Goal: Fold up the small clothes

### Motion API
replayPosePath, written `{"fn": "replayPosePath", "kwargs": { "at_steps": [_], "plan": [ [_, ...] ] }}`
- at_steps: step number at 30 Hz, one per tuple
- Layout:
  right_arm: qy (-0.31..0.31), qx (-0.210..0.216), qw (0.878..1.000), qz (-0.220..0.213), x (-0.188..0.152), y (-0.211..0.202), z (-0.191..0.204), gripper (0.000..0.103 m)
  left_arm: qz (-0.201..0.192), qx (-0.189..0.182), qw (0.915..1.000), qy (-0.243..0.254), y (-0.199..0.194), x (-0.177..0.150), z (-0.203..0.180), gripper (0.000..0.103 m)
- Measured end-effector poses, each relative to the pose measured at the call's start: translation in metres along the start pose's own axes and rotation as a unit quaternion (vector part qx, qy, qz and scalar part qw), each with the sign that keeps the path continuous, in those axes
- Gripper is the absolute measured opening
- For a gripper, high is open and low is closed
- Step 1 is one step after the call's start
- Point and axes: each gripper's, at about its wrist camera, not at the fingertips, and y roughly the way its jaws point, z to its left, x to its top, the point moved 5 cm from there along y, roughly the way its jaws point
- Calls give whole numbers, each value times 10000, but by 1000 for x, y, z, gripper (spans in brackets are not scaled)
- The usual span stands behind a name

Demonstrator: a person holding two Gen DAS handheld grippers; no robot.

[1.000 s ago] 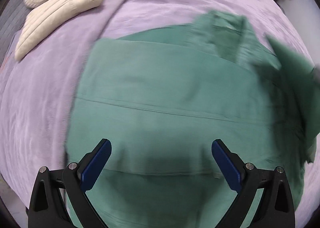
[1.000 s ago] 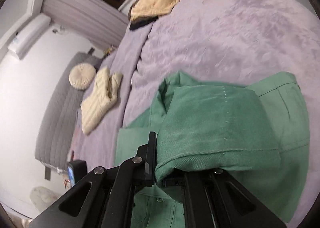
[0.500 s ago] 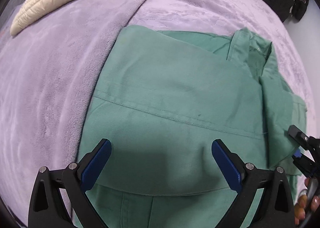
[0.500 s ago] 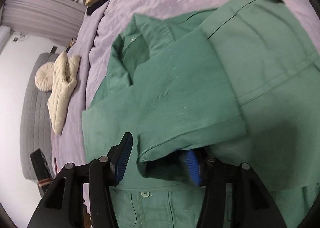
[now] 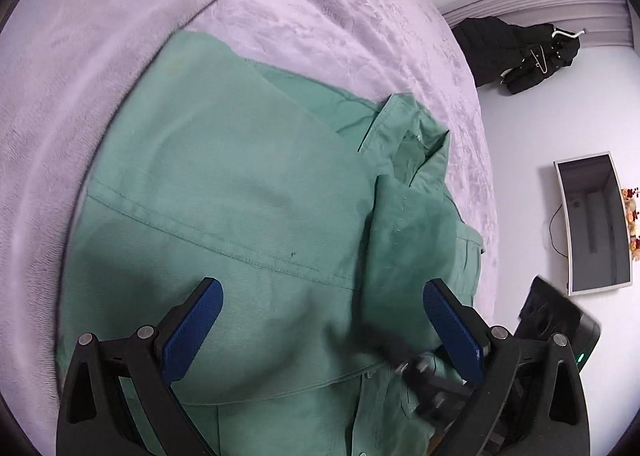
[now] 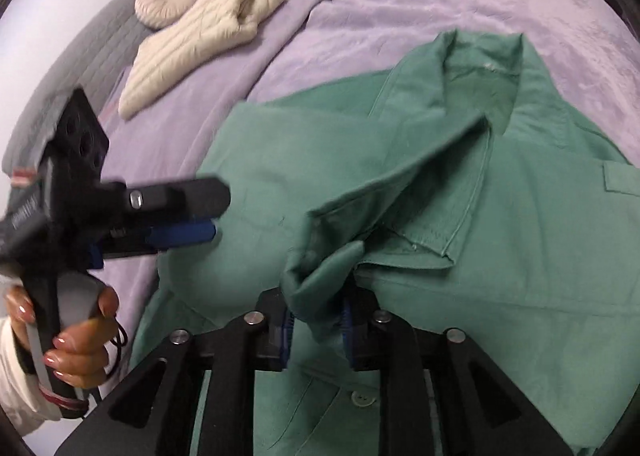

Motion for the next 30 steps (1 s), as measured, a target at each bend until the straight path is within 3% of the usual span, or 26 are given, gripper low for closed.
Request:
{"fn": "replayPosePath", "kwargs": {
  "at_steps": [3,6,9,13,18,20,22,23,24,25,28,30],
  "plan": [
    [237,236,9994,98,-17,-6,-3,51,142,77,9998,65,10,-8,-6,101],
    [409,238,9988,155,-34,-24,-19,51,226,110,9995,204,17,-14,-13,101],
    [1132,216,9932,166,-61,-47,-56,52,352,253,9983,380,27,-18,-21,101],
    [2680,219,9631,-78,-105,-83,-124,52,514,577,9950,627,38,-21,-26,101],
    [4151,356,9061,-736,-137,-107,-187,53,628,855,9914,772,48,-24,-36,100],
    [4537,416,8848,-973,-139,-108,-204,53,616,1014,9892,863,52,-25,-41,90],
    [4790,500,8678,-1221,-136,-111,-217,53,637,1352,9837,997,55,-27,-44,47],
    [4788,497,8667,-1309,-134,-115,-220,50,640,1457,9816,1053,53,-28,-43,31],
    [4700,434,8702,-1414,-129,-121,-223,23,642,1457,9815,1065,51,-29,-42,23],
    [4583,357,8760,-1458,-126,-128,-226,3,553,1364,9839,1016,45,-28,-42,20],
    [4071,309,8995,-1557,-118,-147,-220,3,134,1130,9875,1091,19,-25,-47,15],
    [3768,157,9149,-1438,-118,-151,-212,3,63,959,9904,998,8,-24,-44,12]
  ]
}}
